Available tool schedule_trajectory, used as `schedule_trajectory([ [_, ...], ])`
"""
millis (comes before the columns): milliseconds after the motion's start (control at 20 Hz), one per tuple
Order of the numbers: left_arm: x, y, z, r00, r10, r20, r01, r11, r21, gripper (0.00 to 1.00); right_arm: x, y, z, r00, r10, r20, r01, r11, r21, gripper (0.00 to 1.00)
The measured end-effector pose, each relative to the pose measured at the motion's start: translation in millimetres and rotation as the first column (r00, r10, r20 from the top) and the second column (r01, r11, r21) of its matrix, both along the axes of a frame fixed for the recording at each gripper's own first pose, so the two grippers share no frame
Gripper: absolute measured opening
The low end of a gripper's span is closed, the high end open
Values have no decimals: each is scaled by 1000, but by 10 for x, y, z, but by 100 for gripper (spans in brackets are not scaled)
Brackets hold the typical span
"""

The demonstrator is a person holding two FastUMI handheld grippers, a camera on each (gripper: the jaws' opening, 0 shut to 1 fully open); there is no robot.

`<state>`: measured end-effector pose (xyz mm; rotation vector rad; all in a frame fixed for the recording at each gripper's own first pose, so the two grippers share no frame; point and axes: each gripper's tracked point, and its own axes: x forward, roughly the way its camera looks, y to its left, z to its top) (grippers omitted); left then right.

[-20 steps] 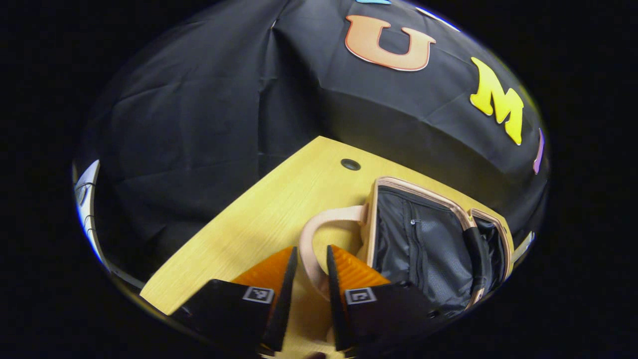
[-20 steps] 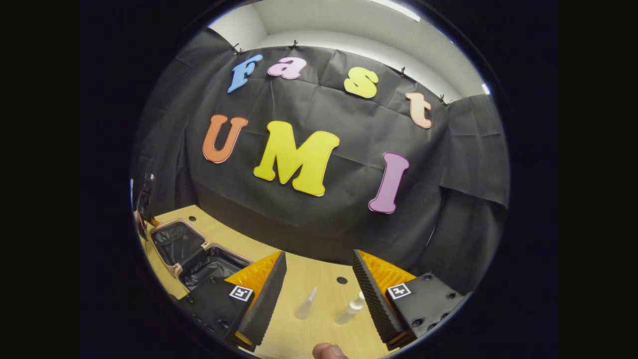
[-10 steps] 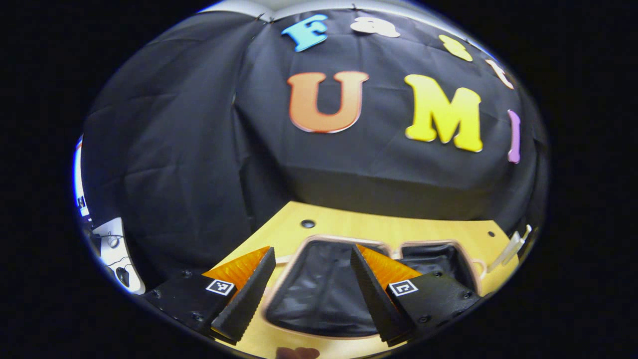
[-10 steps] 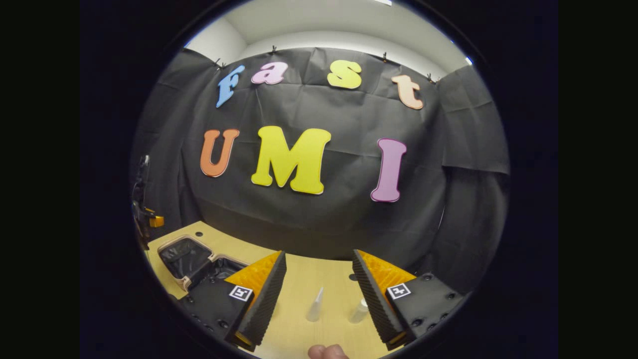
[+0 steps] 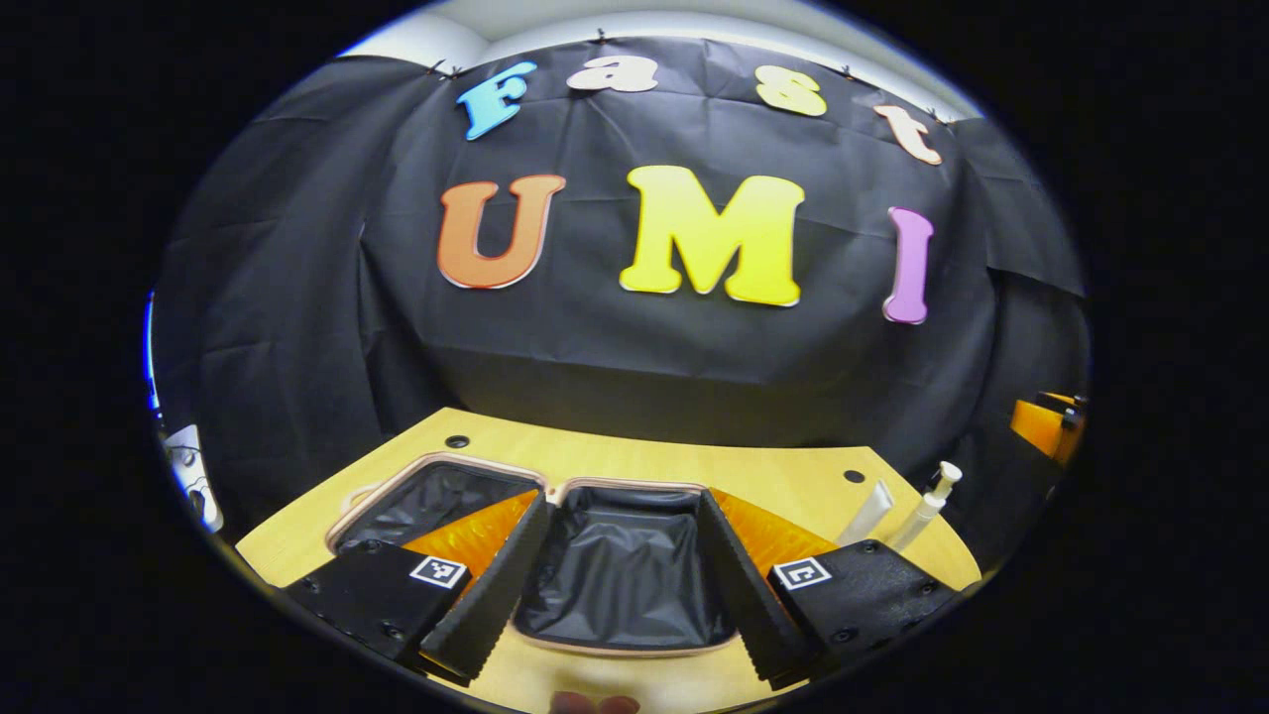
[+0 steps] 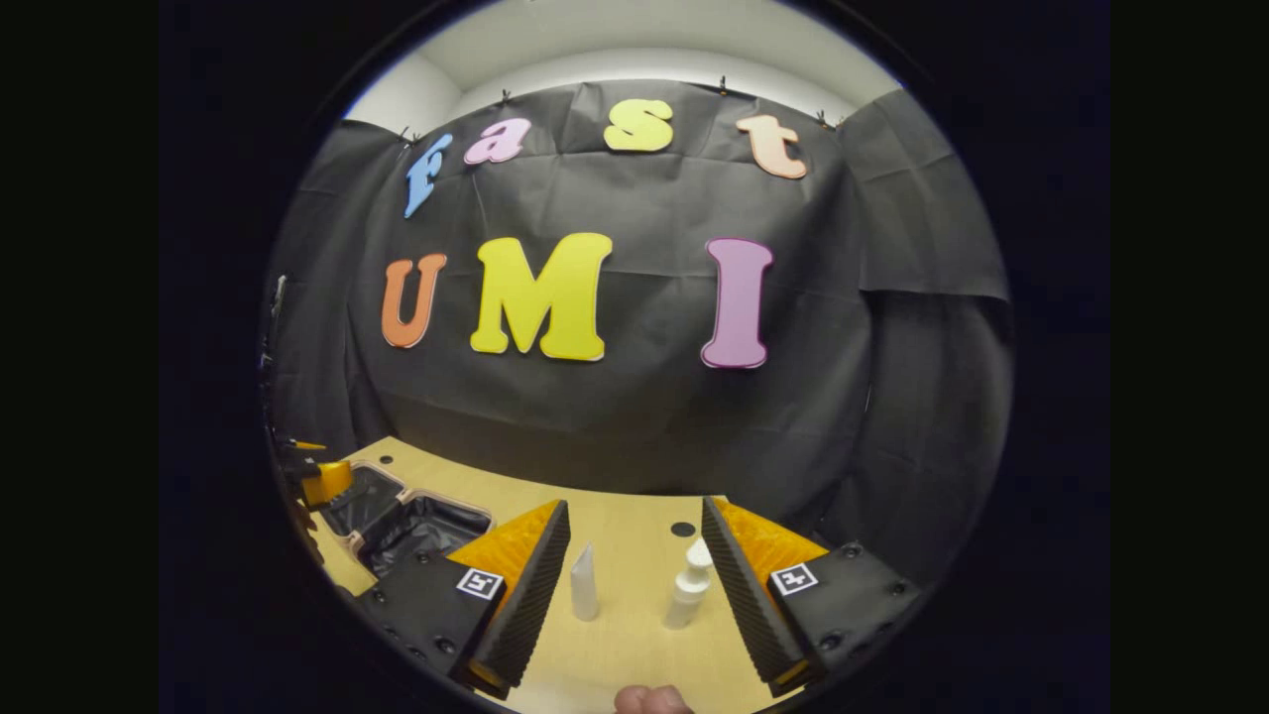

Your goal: First open the suitcase, pack the skin care products into it, and then close the suitcase.

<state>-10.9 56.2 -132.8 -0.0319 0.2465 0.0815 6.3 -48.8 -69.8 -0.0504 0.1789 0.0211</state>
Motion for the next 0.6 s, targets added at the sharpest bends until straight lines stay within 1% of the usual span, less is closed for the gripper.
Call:
schedule_trajectory([
  [50, 3, -158, -39, 1000, -27, -8, 27, 1000, 5, 96, -8, -67, -44, 1000, -2, -12, 2, 1000, 0, 79],
  [150, 50, -488, -150, 996, -86, -36, 85, 996, -12, 96, -37, -188, -149, 999, -6, -40, 5, 1000, -7, 79],
  [250, 101, -886, -269, 986, -155, -56, 155, 988, -10, 96, -60, -355, -228, 998, -16, -60, 15, 1000, -12, 79],
  [450, 219, -1616, -615, 949, -300, -98, 301, 954, -1, 96, -104, -666, -435, 993, -41, -111, 39, 999, -22, 79],
  [600, 316, -2105, -993, 918, -374, -132, 375, 927, -18, 96, -162, -854, -579, 989, -46, -141, 42, 999, -33, 79],
])
